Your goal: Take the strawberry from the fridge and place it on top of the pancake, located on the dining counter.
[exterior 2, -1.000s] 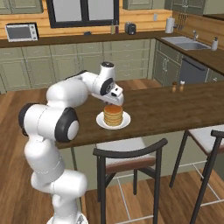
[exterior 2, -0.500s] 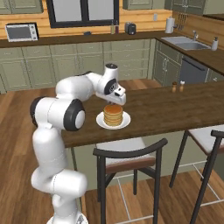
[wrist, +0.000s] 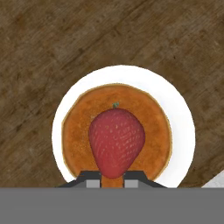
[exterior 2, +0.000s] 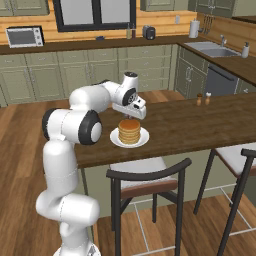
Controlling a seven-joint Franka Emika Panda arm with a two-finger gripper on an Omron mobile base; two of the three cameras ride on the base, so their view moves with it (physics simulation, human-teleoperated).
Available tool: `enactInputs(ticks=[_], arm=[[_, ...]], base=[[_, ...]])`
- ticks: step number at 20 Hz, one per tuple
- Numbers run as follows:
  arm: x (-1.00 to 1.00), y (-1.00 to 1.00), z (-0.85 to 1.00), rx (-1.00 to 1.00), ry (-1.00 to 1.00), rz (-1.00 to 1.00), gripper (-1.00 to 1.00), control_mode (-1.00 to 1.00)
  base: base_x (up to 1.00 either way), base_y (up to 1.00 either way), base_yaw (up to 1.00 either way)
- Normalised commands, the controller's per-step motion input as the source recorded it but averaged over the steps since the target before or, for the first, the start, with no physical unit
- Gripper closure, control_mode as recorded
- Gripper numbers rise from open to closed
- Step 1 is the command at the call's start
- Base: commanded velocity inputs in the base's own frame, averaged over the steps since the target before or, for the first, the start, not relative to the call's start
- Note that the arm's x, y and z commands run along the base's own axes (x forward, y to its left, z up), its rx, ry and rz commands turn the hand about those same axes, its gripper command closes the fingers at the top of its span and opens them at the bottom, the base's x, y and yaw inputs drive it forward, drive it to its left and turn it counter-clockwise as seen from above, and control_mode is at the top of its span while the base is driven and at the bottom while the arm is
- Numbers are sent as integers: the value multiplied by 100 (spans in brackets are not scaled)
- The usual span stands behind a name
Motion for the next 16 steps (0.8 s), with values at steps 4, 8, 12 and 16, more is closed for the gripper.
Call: enactInputs(ticks=[4, 8, 12, 16], arm=[[0, -6, -18, 0, 0, 0, 100, -100], [-3, -2, -14, 0, 0, 0, 100, -100], [0, 0, -22, 0, 0, 0, 100, -100], [0, 0, -18, 0, 0, 0, 100, -100]], base=[[0, 0, 0], [0, 0, 0], [0, 0, 0], [0, 0, 0]])
